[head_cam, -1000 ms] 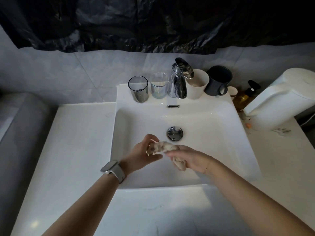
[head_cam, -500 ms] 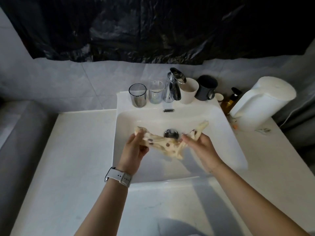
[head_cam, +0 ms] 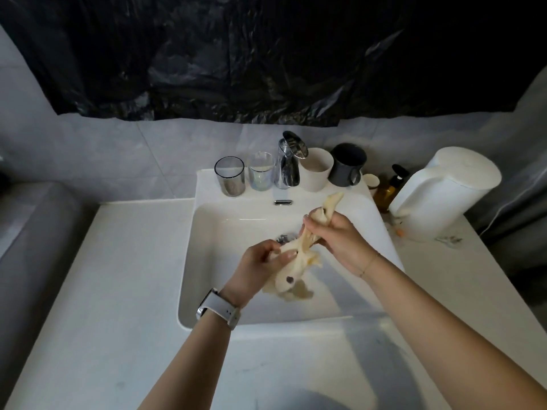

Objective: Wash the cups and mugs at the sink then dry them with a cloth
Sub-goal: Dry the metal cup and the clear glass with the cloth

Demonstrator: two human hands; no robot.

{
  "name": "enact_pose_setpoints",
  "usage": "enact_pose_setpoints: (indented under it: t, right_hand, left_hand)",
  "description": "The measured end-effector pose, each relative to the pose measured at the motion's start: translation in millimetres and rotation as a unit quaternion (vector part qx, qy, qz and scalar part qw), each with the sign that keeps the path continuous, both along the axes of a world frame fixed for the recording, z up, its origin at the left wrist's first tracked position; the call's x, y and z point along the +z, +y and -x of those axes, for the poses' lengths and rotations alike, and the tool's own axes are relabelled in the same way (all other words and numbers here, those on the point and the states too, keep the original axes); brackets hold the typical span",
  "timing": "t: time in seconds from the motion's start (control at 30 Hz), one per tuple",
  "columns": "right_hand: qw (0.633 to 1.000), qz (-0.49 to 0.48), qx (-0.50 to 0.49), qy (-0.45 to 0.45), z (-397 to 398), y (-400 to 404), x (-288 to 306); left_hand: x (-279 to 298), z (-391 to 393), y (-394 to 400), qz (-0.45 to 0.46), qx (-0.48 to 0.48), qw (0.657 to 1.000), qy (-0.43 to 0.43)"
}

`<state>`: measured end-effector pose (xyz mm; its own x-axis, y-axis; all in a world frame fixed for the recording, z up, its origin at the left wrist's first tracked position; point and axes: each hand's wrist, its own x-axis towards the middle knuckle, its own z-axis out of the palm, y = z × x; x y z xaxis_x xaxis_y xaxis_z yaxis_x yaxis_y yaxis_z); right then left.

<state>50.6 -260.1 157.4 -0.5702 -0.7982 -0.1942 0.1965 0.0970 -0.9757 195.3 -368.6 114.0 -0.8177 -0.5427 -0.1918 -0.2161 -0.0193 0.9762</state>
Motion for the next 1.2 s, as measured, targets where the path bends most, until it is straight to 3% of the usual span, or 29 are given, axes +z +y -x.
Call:
enact_pose_setpoints:
  t: [0.07,0.2,0.37,0.5,0.6,0.7,0.83,0.97,1.07,1.2]
  right_hand:
    - [0.999,-0.037,0.012,-0.025,10,6,-1]
    - [0.971,-0.209,0.104,-0.057,6,17,-11]
    - [0.978,-0.105,0.064,-0.169,-4,26,-35]
    - [0.955,-0.099,0.036,-0.277,7,29,-40]
    - [0.947,-0.03,-0.019,-0.32,15,29,-36]
    - [0.934,0.023,0.011,-0.355,15,28,-27]
    - [0.932,0.002,0.002,-0.364,11,14,-23]
    - [0.86,-0.083,-0.048,-0.501,10,-6,-45]
    - [0.838,-0.134,-0.012,-0.529,0,-13,-48]
    - [0.832,-0.076,0.022,-0.549,-4,-22,-48]
  left_hand:
    - [1,3,4,0.03,0.058,0.997,-0.033]
    - [14,10,18,-0.124,0.098,0.985,0.064]
    - [17,8,19,-0.116,0.145,0.982,0.034]
    - [9,4,6,-0.132,0.202,0.97,0.003]
    - [-2,4,0,-0.098,0.212,0.971,-0.058]
    - [-11,5,-2,-0.09,0.213,0.969,-0.093]
    - [-9,12,-5,-0.1,0.221,0.968,-0.058]
    - [5,30,-17,-0.041,0.246,0.968,0.016]
    - [5,37,-37,-0.013,0.229,0.973,0.02]
    - [-6,34,-72,-0.006,0.22,0.975,0.02]
